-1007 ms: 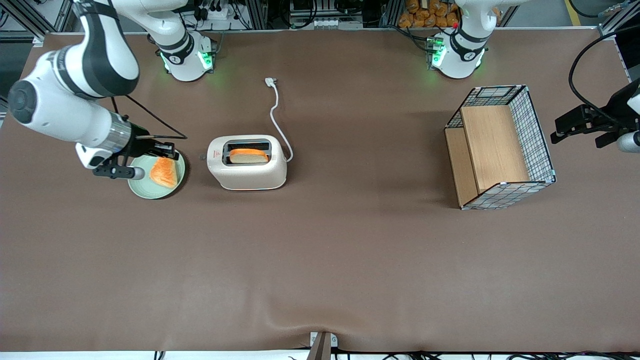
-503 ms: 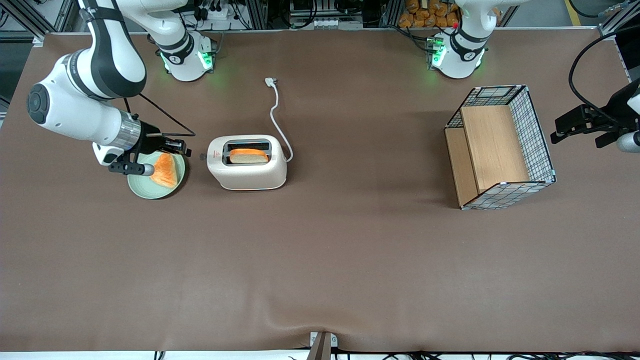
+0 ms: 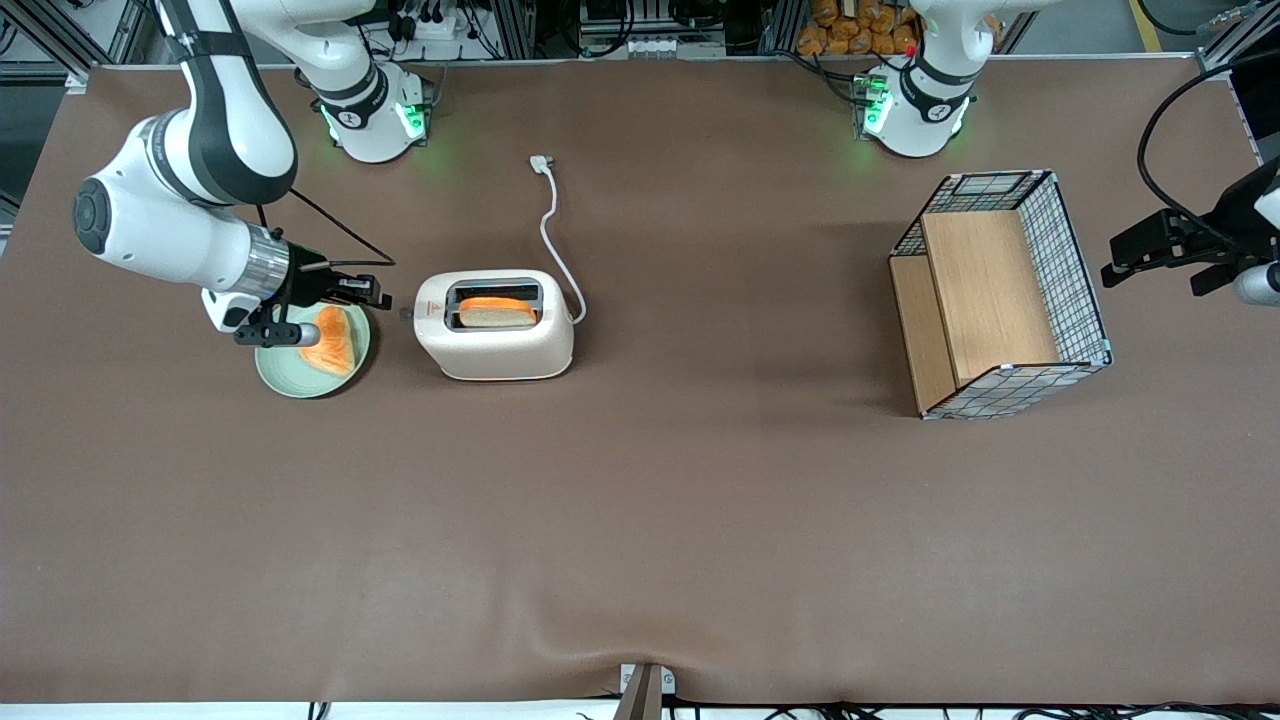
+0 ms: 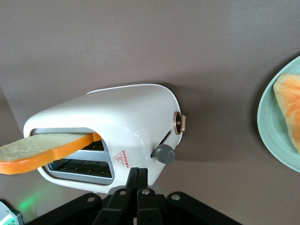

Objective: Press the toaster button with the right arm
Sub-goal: 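Lower the right gripper to the toaster's side lever beside the knob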

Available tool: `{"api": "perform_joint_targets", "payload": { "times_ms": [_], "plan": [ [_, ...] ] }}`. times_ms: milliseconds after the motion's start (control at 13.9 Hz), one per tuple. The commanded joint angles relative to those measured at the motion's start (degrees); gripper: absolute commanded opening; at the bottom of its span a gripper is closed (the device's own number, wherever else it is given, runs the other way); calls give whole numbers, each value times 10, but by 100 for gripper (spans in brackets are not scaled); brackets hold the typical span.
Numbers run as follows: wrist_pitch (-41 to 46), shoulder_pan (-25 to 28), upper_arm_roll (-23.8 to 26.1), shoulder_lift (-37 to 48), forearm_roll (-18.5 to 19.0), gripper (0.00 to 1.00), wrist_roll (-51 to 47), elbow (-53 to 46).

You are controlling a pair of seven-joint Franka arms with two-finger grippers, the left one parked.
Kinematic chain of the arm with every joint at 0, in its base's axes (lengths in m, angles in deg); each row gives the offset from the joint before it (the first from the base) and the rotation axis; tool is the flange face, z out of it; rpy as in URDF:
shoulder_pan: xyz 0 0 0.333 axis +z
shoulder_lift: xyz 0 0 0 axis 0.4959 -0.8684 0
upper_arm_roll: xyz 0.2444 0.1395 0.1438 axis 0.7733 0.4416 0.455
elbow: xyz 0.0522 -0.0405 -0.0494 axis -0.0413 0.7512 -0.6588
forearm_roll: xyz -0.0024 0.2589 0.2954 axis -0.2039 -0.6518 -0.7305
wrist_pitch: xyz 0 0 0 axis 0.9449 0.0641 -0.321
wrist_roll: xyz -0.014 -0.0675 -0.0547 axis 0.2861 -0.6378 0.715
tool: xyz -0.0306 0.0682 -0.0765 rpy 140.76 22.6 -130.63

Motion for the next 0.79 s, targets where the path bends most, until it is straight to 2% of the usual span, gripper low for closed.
{"api": "perform_joint_targets", "payload": {
  "times_ms": [0,216,431,719],
  "plan": [
    [-16,-6,1,1,-19,0,35,14],
    [-17,-17,1,-15,-21,0,73,14],
    [-18,-34,0,-36,-74,0,142,21],
    [-35,-32,1,-56,-98,0,157,21]
  ]
}}
